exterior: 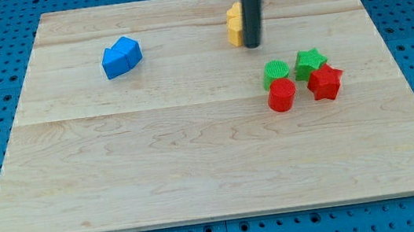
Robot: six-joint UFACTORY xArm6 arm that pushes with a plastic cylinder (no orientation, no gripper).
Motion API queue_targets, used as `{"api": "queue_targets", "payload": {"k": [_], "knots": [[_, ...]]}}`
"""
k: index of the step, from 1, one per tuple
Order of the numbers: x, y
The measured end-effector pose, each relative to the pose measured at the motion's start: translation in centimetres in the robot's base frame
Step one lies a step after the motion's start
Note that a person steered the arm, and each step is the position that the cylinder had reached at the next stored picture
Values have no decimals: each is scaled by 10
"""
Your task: Move the green star diagonal top left to the red circle
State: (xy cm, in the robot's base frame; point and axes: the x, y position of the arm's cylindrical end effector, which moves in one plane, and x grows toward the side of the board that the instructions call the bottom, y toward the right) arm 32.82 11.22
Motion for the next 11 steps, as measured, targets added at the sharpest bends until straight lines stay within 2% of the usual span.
{"api": "queue_targets", "payload": {"k": [2,3,6,7,10,11], "knots": [[15,97],[42,101],[85,50],[99,19],[102,-104],[109,-76]]}}
